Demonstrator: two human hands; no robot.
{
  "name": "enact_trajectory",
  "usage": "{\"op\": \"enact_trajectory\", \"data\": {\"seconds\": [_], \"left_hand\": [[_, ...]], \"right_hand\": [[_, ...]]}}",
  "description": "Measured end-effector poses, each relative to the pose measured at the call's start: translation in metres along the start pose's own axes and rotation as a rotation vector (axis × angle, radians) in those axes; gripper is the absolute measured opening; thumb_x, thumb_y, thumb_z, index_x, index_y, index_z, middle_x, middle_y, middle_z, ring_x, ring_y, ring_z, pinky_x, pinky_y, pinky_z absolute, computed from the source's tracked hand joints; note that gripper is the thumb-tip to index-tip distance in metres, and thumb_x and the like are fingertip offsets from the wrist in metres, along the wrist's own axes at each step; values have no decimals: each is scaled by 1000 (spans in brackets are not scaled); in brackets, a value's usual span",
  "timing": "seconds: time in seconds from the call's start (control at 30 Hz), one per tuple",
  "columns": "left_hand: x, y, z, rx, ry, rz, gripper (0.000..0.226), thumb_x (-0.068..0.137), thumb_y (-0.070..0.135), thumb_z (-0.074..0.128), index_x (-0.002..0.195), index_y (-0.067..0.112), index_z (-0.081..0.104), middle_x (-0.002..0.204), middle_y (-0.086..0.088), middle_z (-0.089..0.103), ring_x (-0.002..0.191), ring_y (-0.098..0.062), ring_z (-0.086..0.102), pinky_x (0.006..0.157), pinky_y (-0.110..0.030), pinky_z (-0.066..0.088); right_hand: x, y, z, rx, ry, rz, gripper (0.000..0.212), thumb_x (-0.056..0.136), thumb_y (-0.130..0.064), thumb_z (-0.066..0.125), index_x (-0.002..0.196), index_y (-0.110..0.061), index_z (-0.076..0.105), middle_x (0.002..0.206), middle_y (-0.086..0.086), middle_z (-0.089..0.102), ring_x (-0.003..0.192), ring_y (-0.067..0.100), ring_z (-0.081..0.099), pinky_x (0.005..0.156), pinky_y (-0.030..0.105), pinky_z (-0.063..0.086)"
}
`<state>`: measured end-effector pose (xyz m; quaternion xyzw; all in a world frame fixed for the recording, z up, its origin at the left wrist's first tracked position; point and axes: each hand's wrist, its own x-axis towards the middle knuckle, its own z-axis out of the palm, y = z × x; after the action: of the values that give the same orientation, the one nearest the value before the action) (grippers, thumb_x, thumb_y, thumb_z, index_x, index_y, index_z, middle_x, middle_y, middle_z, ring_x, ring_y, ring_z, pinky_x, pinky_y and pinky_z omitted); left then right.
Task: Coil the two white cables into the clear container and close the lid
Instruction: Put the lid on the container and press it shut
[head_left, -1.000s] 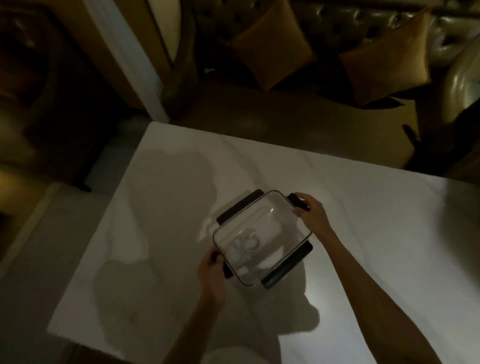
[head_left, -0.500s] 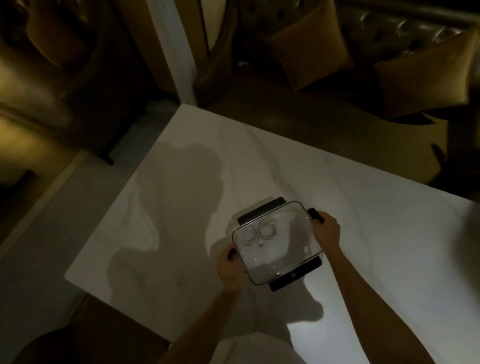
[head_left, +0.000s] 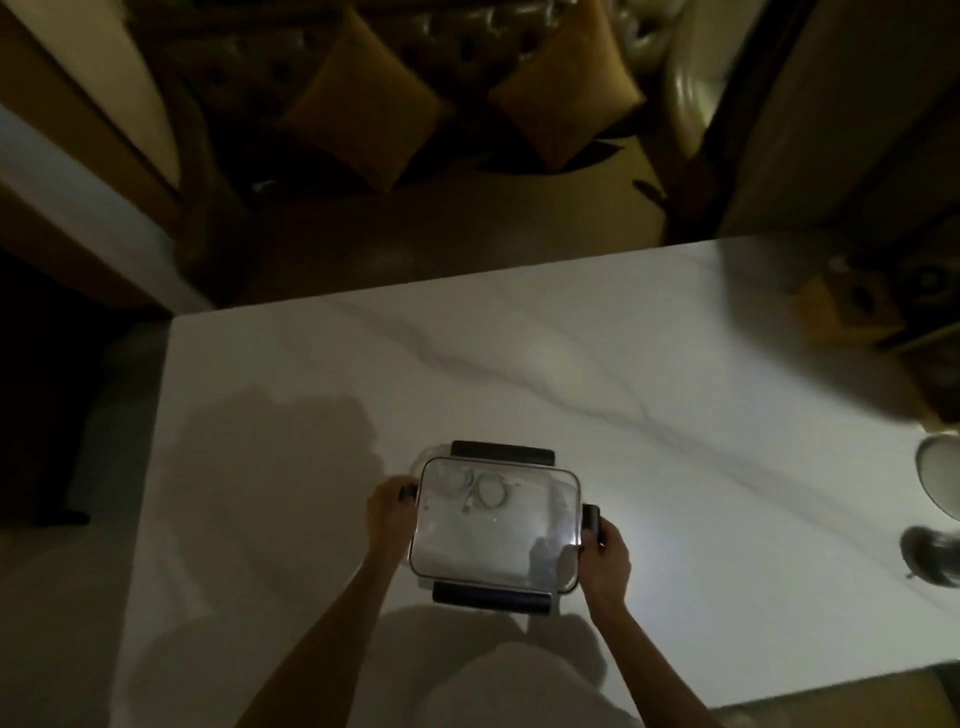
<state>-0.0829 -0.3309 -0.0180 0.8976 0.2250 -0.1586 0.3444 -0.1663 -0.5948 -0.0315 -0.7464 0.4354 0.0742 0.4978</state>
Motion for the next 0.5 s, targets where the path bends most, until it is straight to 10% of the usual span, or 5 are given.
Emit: {"op": "enact_trajectory", "data": {"seconds": [0.5], "left_hand": [[-15, -23, -9, -189, -150, -31, 12, 91, 7, 51, 94, 7, 62, 79, -5, 59, 75, -23, 57, 64, -27, 40]], "right_hand": [[-29, 12, 1, 59, 65, 69, 31, 92, -5, 50, 123, -6, 56, 116, 17, 64, 93, 24, 57, 92, 45, 47]]}}
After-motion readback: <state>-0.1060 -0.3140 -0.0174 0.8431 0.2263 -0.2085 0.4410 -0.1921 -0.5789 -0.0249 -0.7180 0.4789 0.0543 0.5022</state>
